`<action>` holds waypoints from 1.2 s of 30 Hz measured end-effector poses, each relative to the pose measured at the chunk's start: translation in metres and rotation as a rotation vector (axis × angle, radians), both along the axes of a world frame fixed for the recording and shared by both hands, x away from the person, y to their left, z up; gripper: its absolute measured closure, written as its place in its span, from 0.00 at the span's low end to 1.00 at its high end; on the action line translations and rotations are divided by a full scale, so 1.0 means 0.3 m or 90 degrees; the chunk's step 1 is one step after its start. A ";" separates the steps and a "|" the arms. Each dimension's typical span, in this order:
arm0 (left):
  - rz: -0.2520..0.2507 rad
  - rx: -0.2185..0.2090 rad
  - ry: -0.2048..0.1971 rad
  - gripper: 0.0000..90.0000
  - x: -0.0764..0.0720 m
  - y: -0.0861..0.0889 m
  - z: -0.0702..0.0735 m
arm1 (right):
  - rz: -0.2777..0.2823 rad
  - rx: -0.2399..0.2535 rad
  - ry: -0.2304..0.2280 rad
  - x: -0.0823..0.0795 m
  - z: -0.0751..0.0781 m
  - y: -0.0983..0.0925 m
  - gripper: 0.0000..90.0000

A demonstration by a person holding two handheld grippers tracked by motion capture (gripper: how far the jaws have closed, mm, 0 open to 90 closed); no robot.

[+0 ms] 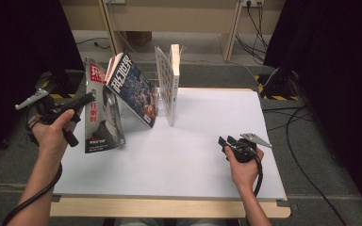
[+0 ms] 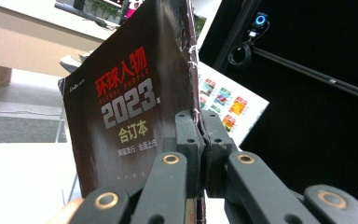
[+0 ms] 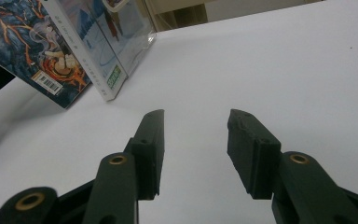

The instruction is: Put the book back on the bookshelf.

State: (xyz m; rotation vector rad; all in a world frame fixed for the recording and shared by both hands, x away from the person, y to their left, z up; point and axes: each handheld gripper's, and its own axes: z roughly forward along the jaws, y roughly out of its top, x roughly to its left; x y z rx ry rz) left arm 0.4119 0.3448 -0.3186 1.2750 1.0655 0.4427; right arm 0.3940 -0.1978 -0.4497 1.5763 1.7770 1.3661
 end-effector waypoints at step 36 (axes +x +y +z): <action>0.159 0.035 0.109 0.96 0.175 0.003 -0.169 | 0.012 -0.002 0.006 0.016 -0.008 0.010 0.63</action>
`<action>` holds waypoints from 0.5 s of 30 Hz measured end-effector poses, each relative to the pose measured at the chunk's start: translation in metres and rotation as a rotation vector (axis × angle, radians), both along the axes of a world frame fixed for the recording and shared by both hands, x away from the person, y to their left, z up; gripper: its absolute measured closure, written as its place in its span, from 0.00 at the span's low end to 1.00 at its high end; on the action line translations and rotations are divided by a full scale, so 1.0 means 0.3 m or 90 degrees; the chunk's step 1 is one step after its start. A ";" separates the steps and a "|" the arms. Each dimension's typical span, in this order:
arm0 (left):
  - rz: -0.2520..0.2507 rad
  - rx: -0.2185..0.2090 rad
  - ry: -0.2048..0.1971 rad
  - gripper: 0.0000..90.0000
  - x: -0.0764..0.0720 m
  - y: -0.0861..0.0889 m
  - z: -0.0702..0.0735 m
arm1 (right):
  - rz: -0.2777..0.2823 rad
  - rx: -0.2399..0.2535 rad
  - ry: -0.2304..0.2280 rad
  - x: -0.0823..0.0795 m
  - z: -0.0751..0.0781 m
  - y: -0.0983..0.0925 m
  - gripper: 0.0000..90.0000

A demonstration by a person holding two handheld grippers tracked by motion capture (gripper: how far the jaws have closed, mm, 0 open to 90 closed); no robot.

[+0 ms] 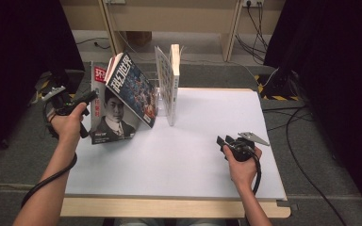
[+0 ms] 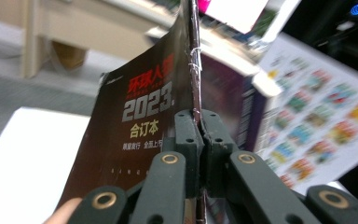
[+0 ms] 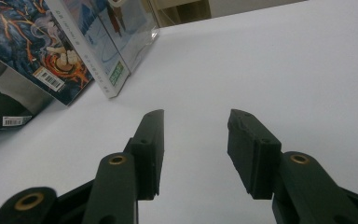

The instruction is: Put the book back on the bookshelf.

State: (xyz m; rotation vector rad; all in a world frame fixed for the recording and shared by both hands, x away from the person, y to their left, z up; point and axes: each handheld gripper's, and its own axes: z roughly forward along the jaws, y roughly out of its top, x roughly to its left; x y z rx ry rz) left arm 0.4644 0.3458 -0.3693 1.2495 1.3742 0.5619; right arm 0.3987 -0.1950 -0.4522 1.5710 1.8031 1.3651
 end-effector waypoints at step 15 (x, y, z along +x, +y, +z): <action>0.026 -0.015 0.100 0.93 0.057 -0.007 -0.070 | 0.007 0.005 0.015 0.000 -0.017 0.013 0.63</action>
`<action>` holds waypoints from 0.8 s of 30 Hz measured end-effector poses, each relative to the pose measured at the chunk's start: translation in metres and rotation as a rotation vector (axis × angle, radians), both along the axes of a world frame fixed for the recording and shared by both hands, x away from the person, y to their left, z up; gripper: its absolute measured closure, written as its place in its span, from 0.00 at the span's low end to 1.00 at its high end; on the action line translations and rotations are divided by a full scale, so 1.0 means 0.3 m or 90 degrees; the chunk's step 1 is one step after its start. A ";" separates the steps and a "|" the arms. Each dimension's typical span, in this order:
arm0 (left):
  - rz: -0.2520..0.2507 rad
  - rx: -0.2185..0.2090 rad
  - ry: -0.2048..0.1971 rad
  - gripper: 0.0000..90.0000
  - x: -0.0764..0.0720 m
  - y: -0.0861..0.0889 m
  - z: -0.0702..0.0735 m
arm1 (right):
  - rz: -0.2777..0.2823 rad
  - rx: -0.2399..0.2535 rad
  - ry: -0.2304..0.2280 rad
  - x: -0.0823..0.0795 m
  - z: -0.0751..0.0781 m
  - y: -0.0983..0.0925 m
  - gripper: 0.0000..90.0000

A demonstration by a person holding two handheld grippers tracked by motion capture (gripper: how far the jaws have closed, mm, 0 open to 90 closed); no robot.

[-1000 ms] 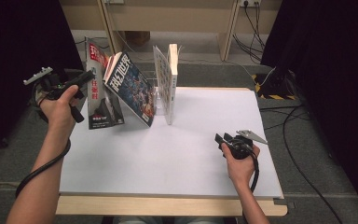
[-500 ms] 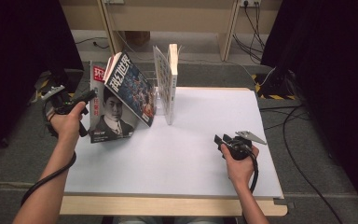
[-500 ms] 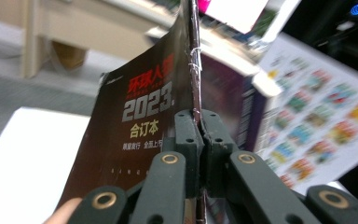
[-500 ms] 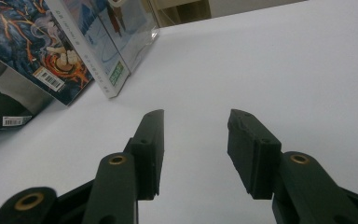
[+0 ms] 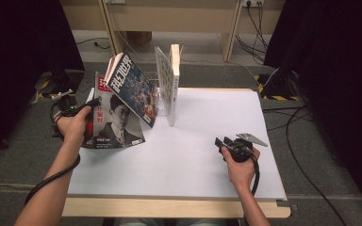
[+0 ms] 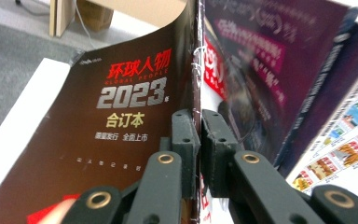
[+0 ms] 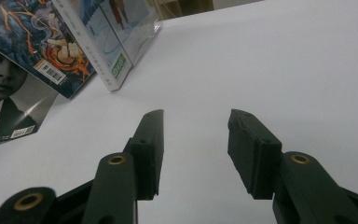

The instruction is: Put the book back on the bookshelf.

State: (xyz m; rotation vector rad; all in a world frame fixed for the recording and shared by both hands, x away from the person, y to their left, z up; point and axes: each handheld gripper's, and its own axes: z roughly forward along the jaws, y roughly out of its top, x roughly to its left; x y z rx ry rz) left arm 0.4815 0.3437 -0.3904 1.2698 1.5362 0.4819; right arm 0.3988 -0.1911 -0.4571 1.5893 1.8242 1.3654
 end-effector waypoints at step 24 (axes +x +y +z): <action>-0.005 0.006 0.067 0.80 0.060 0.002 -0.042 | 0.003 0.003 0.002 0.002 -0.003 -0.002 0.62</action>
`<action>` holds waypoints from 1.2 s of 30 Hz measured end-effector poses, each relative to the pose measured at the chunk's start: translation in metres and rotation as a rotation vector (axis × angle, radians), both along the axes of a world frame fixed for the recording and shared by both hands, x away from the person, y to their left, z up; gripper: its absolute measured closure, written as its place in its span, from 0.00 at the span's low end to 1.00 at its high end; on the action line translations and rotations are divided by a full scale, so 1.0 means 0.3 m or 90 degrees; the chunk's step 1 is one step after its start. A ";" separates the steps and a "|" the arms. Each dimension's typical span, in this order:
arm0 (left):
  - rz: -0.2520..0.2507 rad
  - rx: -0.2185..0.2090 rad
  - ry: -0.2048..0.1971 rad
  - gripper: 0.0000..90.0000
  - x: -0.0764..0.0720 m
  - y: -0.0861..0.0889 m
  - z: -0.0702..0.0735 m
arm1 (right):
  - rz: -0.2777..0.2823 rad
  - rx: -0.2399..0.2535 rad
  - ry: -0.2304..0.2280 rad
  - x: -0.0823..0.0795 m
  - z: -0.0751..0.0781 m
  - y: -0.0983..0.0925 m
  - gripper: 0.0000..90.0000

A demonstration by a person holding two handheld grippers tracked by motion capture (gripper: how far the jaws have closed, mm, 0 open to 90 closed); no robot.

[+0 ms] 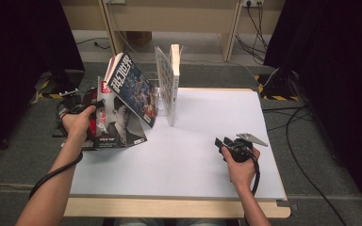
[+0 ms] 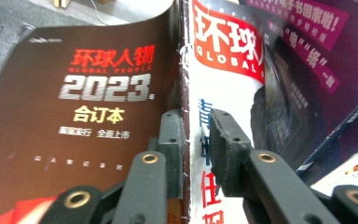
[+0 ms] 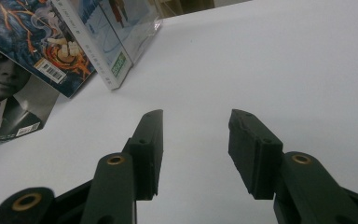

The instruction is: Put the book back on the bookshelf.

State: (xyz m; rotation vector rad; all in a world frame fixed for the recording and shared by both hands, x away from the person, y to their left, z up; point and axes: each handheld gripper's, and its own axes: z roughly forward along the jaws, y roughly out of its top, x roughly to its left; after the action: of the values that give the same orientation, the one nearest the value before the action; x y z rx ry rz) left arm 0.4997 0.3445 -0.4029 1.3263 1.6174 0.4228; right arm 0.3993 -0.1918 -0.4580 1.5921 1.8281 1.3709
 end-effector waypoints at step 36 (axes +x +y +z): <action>-0.091 -0.045 -0.005 0.96 -0.028 0.004 0.063 | 0.014 0.008 0.022 0.004 -0.014 0.000 0.60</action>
State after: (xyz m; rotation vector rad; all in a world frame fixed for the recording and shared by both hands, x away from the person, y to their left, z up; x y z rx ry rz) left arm 0.4911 0.3455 -0.3841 1.3743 1.5063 0.2812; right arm 0.4005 -0.1918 -0.4621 1.6162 1.8655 1.3744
